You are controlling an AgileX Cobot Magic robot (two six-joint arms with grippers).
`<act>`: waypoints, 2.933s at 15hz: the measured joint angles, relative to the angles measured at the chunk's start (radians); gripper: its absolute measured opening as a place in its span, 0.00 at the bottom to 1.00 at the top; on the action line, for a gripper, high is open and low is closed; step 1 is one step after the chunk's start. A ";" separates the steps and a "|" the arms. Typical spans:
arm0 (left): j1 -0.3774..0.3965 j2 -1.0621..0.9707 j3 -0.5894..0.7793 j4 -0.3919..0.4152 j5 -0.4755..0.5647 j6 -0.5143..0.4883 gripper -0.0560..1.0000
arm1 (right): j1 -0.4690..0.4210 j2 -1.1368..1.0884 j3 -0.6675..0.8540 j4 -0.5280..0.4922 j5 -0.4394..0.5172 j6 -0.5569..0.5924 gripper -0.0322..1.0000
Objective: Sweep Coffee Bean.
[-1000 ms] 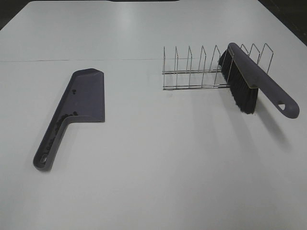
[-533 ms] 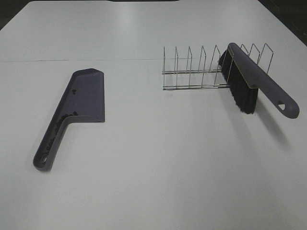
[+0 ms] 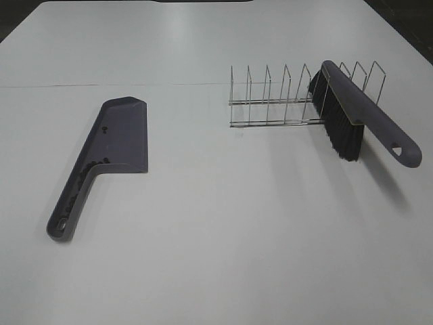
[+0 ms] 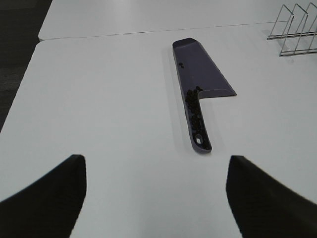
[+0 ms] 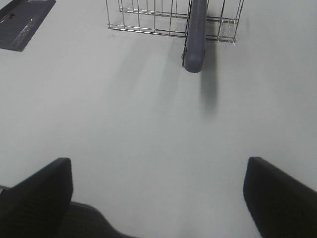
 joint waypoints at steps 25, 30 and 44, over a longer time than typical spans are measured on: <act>0.000 -0.002 0.000 0.029 0.000 -0.020 0.73 | -0.043 0.000 0.000 0.006 0.000 0.000 0.82; 0.000 -0.002 0.000 0.029 0.000 -0.019 0.73 | -0.043 0.000 0.000 0.006 0.000 0.000 0.82; 0.000 -0.002 0.000 0.029 0.000 -0.021 0.73 | -0.043 0.000 0.000 0.006 0.000 0.000 0.82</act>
